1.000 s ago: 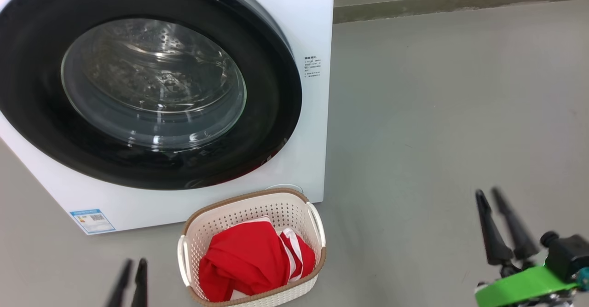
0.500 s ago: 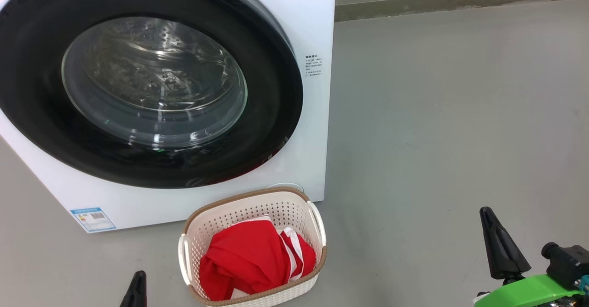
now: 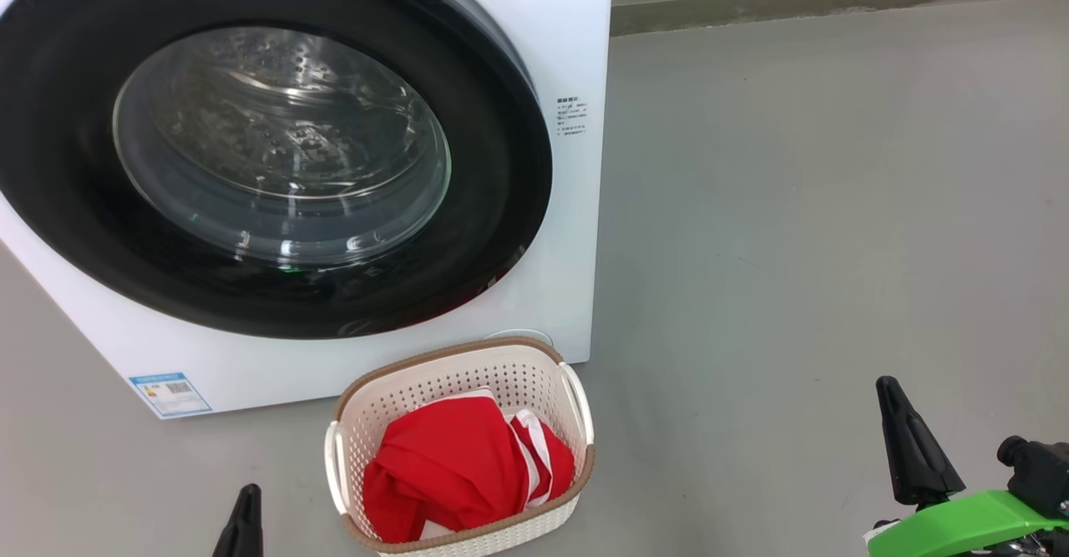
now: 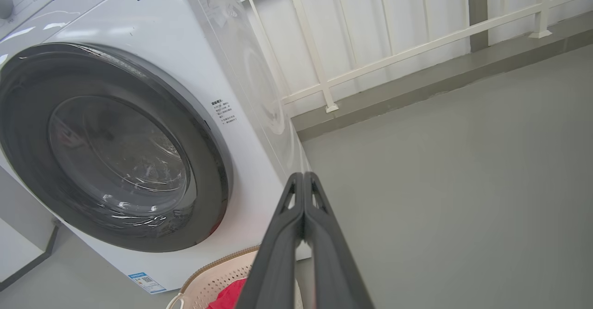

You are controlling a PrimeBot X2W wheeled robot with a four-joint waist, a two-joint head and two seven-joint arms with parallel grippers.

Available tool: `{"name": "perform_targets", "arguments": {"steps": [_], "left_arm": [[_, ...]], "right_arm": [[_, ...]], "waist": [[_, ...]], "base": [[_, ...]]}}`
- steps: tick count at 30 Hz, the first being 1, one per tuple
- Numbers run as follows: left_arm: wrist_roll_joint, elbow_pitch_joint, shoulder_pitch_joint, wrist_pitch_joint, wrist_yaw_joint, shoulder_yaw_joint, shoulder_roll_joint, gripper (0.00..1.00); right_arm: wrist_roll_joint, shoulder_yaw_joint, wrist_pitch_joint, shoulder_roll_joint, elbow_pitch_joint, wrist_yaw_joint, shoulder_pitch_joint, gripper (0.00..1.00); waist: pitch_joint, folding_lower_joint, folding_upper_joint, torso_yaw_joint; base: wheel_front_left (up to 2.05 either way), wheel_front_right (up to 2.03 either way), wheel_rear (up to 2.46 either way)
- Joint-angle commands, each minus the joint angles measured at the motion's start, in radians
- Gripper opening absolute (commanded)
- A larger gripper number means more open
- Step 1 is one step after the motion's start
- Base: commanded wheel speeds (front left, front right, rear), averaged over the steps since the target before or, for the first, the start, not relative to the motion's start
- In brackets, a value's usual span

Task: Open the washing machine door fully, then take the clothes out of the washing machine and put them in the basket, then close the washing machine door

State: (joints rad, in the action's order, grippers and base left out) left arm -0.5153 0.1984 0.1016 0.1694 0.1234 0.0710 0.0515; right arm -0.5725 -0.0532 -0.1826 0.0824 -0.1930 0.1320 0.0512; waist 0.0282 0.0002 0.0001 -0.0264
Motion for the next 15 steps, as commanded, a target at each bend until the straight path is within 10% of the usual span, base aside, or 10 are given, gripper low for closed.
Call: {"name": "perform_targets", "arguments": {"steps": [1,15], "left_arm": [[-0.032,-0.019,-0.040,-0.006,0.002,0.013,0.009,0.00],[-0.187,-0.010,-0.065,-0.046,0.002,0.017,0.008,0.00]], "right_arm": [[-0.034,-0.007,0.011,0.006,0.021,0.000,-0.048,0.00],[-0.180,-0.015,0.053,0.001,0.010,0.000,-0.065,0.00]], "waist": [[-0.001,-0.0001,-0.0001,0.001],[-0.005,-0.0001,-0.0001,0.004]], "base": [[0.00,0.00,0.00],[0.00,0.00,0.00]]}}
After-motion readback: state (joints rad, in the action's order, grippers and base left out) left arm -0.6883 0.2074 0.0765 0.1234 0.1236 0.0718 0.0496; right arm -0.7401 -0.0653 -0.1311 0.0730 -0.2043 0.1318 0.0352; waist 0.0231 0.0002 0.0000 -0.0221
